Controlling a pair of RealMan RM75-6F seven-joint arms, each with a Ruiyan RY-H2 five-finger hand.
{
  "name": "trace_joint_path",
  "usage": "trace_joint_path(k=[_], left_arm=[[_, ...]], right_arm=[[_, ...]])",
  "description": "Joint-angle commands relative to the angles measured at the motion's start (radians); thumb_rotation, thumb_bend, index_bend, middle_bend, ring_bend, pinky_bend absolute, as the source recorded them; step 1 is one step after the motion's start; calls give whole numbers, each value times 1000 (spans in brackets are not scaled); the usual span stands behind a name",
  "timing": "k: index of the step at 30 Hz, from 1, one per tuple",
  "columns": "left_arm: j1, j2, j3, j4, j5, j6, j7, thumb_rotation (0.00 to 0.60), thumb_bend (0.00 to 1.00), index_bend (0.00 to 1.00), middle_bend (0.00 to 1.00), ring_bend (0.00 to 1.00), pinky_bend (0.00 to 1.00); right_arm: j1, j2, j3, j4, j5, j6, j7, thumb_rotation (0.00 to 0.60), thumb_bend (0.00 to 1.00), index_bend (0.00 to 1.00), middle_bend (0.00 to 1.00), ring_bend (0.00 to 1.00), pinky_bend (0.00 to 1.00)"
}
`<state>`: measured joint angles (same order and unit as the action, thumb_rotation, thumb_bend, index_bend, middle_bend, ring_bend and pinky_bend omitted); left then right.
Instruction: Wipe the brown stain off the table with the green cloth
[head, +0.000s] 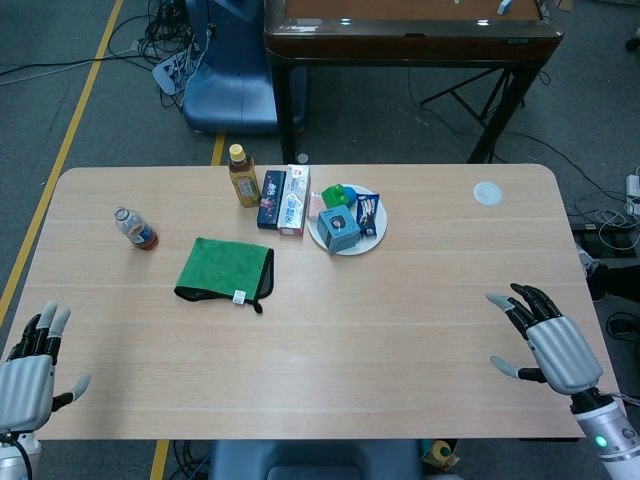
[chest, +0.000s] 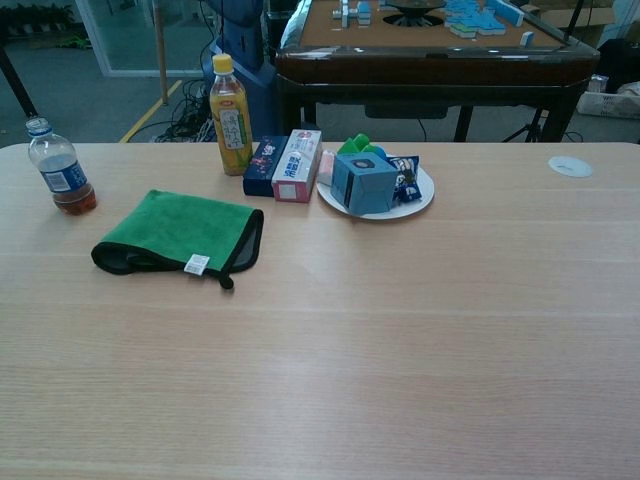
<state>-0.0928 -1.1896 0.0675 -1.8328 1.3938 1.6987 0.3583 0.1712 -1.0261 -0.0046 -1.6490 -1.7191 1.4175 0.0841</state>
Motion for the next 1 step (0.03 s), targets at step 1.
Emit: trace_joint_path(k=[1], left_arm=[[16,-4,-4,-2,6,5,-5,600,171,0,0,18,244]], right_arm=[[0,-1,-2,-1,4,0,-2,600,244,149,242,95,105]])
